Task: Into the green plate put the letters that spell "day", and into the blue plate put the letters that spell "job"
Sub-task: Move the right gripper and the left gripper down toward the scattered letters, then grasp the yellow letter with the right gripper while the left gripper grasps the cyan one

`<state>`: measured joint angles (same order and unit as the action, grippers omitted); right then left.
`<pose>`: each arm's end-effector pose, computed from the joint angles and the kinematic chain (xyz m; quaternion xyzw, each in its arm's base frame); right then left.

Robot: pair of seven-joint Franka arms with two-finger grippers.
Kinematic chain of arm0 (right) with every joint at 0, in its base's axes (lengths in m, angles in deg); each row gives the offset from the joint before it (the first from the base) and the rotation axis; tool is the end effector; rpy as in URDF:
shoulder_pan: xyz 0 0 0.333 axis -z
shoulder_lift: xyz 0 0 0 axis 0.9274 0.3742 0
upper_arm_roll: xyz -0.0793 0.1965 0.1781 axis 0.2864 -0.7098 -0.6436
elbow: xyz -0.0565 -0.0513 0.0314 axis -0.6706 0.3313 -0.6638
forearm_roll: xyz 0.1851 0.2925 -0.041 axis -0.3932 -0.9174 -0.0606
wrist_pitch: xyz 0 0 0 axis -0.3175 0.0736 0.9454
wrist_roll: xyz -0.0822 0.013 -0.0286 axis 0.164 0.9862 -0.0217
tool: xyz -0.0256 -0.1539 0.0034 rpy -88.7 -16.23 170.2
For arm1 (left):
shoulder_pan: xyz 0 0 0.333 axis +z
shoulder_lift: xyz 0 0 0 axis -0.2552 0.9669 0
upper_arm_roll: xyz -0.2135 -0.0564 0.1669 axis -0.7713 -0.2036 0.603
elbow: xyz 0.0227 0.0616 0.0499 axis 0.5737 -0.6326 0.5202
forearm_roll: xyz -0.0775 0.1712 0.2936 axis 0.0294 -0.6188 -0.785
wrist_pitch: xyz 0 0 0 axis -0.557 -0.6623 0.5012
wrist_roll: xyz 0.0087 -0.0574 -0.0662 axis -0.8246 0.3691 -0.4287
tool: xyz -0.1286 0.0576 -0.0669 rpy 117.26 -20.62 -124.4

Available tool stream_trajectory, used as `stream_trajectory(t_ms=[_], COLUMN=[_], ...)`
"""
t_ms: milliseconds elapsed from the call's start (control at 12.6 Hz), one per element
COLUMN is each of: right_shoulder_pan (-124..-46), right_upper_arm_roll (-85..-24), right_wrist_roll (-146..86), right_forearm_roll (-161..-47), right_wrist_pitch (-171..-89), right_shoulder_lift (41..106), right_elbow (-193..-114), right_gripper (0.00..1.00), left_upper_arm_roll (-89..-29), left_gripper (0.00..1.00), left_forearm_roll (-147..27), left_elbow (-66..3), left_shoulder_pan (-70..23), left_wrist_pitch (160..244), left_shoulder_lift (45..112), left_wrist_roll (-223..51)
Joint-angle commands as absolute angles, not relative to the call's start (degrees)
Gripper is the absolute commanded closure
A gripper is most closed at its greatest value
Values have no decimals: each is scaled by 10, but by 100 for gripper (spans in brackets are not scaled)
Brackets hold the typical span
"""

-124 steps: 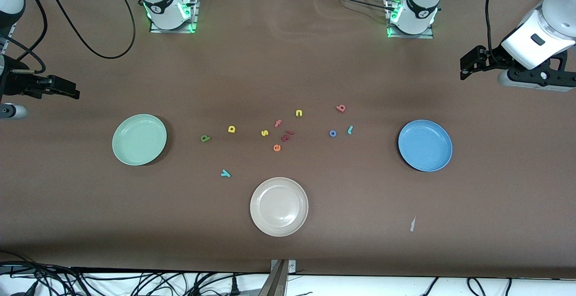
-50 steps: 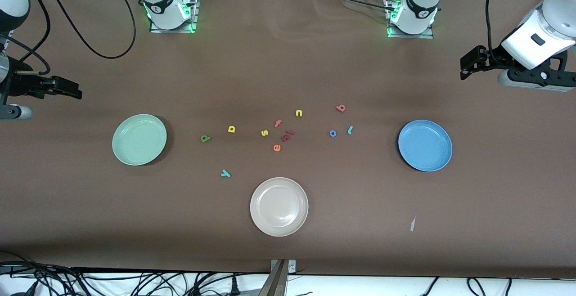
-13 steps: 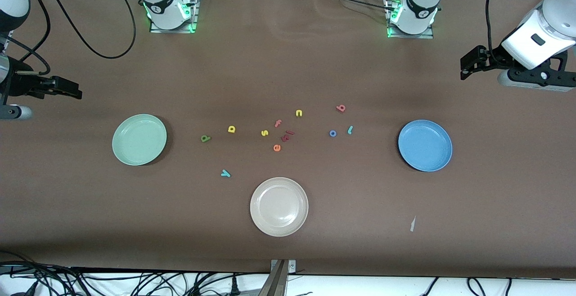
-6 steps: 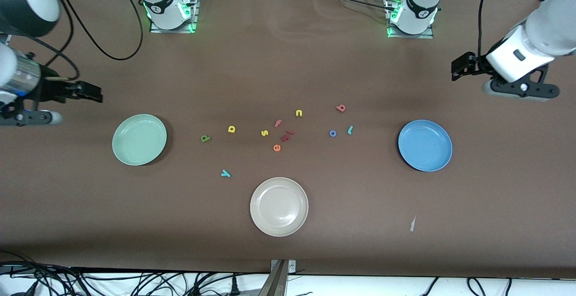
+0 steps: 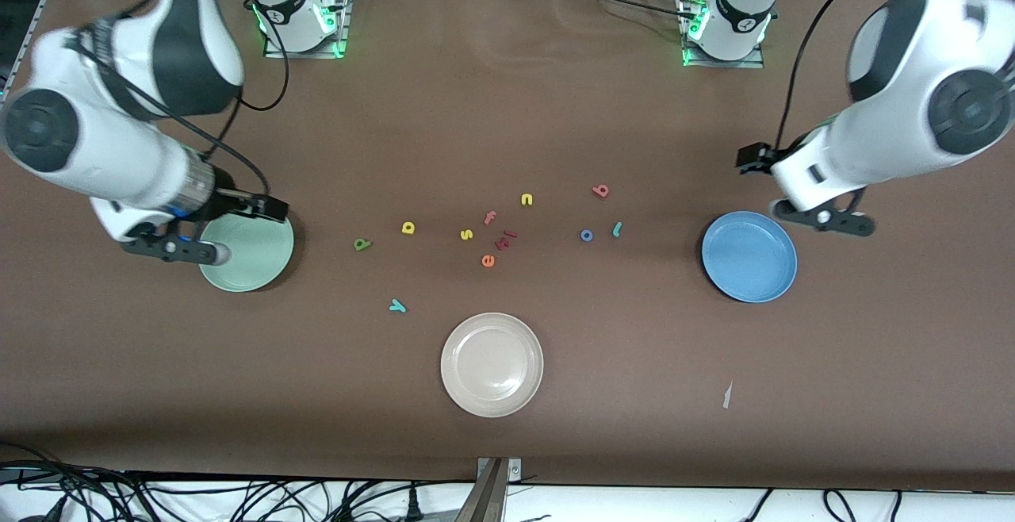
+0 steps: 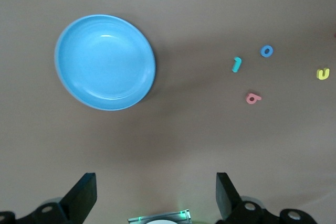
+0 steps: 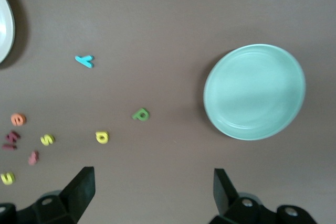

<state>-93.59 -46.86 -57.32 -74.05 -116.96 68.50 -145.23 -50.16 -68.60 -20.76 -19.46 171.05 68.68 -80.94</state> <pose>0.5635 0.1495 0.3756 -0.9935 0.0979 0.0575 0.0055 0.5205 -0.1256 0.3960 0.9805 -0.1073 -0.1646 0.0024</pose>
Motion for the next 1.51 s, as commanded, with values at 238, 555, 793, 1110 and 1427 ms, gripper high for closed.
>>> stream_trajectory(t_ms=[238, 555, 793, 1110, 1427], right_shoulder_pan=[-1014, -1065, -1070, -1069, -1067], right_upper_arm_roll=[-463, -470, -495, -503, -510], right_wrist_roll=[-693, -756, -761, -661, -642], right_forearm_roll=[-769, -769, -769, -769, -772], right_wrist_pitch=[-1344, -1447, -1490, -1497, -1559], right_shoulder_lift=[673, 681, 712, 750, 787], right_elbow=[-1588, -1683, -1700, -1698, -1697], right_gripper=[0, 0, 0, 0, 0], left_upper_arm_roll=[-500, -498, -498, -500, -517], left_gripper=[0, 0, 0, 0, 0], left_forearm_roll=[-685, -692, -694, -698, -698], left_elbow=[-148, -147, -190, -301, -379], left_shoulder_pan=[-231, -265, -275, -313, -311], left_wrist_pitch=[1745, 1877, 1976, 2042, 2106], left_shoulder_lift=[782, 866, 882, 841, 821], left_wrist_roll=[-848, -855, -891, -1054, -1066])
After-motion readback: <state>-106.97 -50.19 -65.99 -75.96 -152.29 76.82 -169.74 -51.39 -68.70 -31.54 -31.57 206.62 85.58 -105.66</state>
